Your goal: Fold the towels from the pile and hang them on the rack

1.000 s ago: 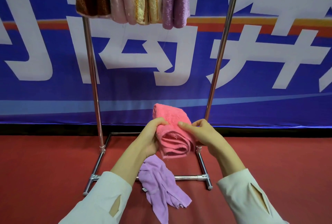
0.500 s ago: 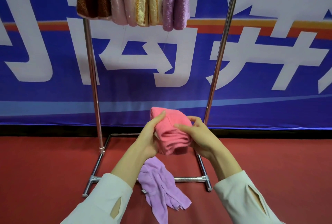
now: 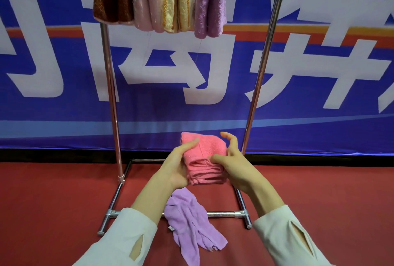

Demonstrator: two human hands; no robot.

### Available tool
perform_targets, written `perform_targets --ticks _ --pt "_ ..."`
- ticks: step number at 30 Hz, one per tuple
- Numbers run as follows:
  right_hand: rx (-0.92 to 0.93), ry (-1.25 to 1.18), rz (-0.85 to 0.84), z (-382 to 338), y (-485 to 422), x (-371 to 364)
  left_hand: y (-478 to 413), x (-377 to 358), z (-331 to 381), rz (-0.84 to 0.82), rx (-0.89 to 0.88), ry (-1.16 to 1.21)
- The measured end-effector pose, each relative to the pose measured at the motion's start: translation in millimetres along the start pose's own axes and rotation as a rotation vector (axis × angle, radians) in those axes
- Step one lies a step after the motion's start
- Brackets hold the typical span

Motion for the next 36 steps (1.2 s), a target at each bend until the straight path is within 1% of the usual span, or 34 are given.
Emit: perform_targets --ticks 2,5,7,8,9,11,14,16,18,20,22,23,25,27,29,30,33,34,36 --pt "-0.032 0.047 0.016 2.6 -0.2 1.7 -1.4 4.4 -2.9 0.044 0.013 -0.071" --pt "-0.077 0.256 0.046 4.4 1.4 12.0 -6.8 11.8 -4.8 0.088 0.002 -0.146" --pt "-0.064 0.385 0.107 0.8 2.2 23.7 -8.1 12.5 0.8 0.086 -0.056 -0.203" --pt "-0.052 0.399 0.164 -0.4 1.7 30.8 -7.5 10.8 5.4 0.076 -0.105 -0.223" --pt "-0.044 0.354 0.218 0.5 0.2 37.8 -7.3 8.1 10.0 0.054 -0.156 -0.248" --pt "-0.053 0.138 0.265 5.1 -2.1 44.0 -4.9 -1.2 15.2 -0.001 -0.236 -0.339" --pt "-0.072 -0.146 0.228 6.9 -3.7 42.6 -1.3 -10.6 15.4 -0.057 -0.287 -0.535" --pt "-0.041 -0.306 0.21 4.6 -4.4 46.3 0.3 -14.6 12.9 -0.085 -0.286 -0.651" --pt "0.008 -0.407 0.203 1.7 -4.3 52.6 1.5 -18.2 10.7 -0.122 -0.284 -0.693" --pt "0.064 -0.407 0.17 -3.2 -2.7 56.1 2.2 -20.5 11.0 -0.14 -0.286 -0.669" --pt "0.128 -0.332 0.131 -10.3 -0.7 56.6 2.9 -23.5 12.5 -0.159 -0.297 -0.633" --pt "0.154 -0.294 0.138 -12.7 0.2 57.5 3.6 -25.5 12.5 -0.168 -0.298 -0.624" --pt "0.186 -0.265 0.205 -13.9 0.8 62.6 4.3 -28.3 12.2 -0.18 -0.303 -0.612" --pt "0.201 -0.276 0.272 -12.8 0.3 67.8 4.2 -29.8 11.7 -0.186 -0.304 -0.608" --pt "0.189 -0.288 0.281 -10.3 -0.4 67.4 4.9 -30.3 11.0 -0.191 -0.302 -0.606" --pt "0.169 -0.301 0.258 -8.5 -0.7 64.9 5.3 -30.5 10.7 -0.196 -0.298 -0.604" --pt "0.105 -0.352 0.081 -8.6 3.0 45.2 8.3 -33.6 5.6 -0.233 -0.256 -0.572" --pt "0.108 -0.354 0.071 -9.6 4.7 43.1 8.9 -35.6 3.7 -0.239 -0.242 -0.557" --pt "0.159 -0.328 0.16 -14.1 6.3 50.7 9.5 -37.6 1.9 -0.234 -0.219 -0.536"
Point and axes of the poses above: each hand's wrist, its own y-axis away from the middle knuckle, its own x-axis out of the back of the hand, z = x × y, the point moved 9 cm from there along -y, towards the middle knuckle, and after that the axes turned 14 degrees about y, right-handed, at the moved point
